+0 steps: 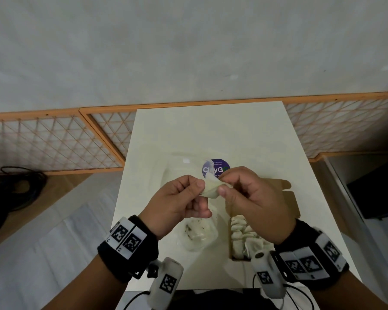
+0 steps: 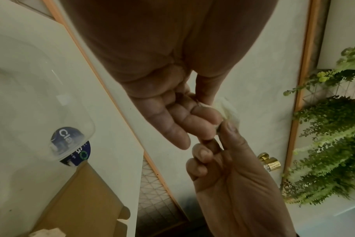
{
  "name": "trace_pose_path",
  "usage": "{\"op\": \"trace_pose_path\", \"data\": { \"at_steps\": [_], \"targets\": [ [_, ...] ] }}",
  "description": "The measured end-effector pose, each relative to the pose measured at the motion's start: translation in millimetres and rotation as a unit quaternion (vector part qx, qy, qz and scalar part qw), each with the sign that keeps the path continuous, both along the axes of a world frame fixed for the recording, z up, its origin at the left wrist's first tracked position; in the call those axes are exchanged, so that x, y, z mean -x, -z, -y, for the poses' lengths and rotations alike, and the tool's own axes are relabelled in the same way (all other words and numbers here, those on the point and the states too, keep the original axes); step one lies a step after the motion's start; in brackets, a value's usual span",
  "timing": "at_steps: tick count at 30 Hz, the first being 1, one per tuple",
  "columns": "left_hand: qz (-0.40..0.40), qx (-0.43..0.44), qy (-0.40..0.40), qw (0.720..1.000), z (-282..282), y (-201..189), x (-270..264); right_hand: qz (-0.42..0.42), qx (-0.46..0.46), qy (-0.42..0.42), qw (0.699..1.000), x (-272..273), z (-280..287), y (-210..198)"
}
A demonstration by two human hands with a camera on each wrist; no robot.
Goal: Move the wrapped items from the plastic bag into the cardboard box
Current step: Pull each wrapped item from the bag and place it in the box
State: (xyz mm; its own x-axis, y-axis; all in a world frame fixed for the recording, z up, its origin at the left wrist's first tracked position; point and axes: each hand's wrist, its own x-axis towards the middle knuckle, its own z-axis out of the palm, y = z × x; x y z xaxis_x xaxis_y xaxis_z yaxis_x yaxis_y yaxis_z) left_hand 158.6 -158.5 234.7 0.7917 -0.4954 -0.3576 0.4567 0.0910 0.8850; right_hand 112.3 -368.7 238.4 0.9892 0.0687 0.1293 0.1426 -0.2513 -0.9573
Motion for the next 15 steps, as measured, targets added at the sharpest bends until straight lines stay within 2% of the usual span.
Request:
{"op": "trace_pose_path", "data": {
  "at_steps": [3, 6, 9, 11, 13, 15],
  "targets": [
    [-0.015, -0.007, -0.017, 1.0, 3.9, 3.4, 2.9, -0.061, -0.047, 0.001, 0.997, 1.2, 5.5, -2.1],
    [-0.01, -0.029, -0.025, 0.999, 7.3, 8.3, 2.6, -0.083, -0.058, 0.02, 0.995, 0.8, 12.4, 0.1],
    [0.008, -0.078, -0.023, 0.997, 9.2, 20.3, 2.2, -0.114, -0.057, 0.058, 0.99, 3.1, 26.9, 8.5],
    [0.043, -0.139, -0.007, 0.989, 8.1, 37.5, 1.2, -0.137, -0.034, 0.069, 0.988, 7.7, 40.9, 18.4],
    [0.101, -0.228, 0.037, 0.968, 5.6, 59.8, 0.1, -0.173, -0.002, 0.074, 0.982, 16.4, 57.9, 33.2],
    [0.163, -0.321, 0.122, 0.925, 2.2, 82.4, 0.1, -0.226, 0.053, 0.075, 0.97, 30.3, 75.9, 52.9]
  ]
}}
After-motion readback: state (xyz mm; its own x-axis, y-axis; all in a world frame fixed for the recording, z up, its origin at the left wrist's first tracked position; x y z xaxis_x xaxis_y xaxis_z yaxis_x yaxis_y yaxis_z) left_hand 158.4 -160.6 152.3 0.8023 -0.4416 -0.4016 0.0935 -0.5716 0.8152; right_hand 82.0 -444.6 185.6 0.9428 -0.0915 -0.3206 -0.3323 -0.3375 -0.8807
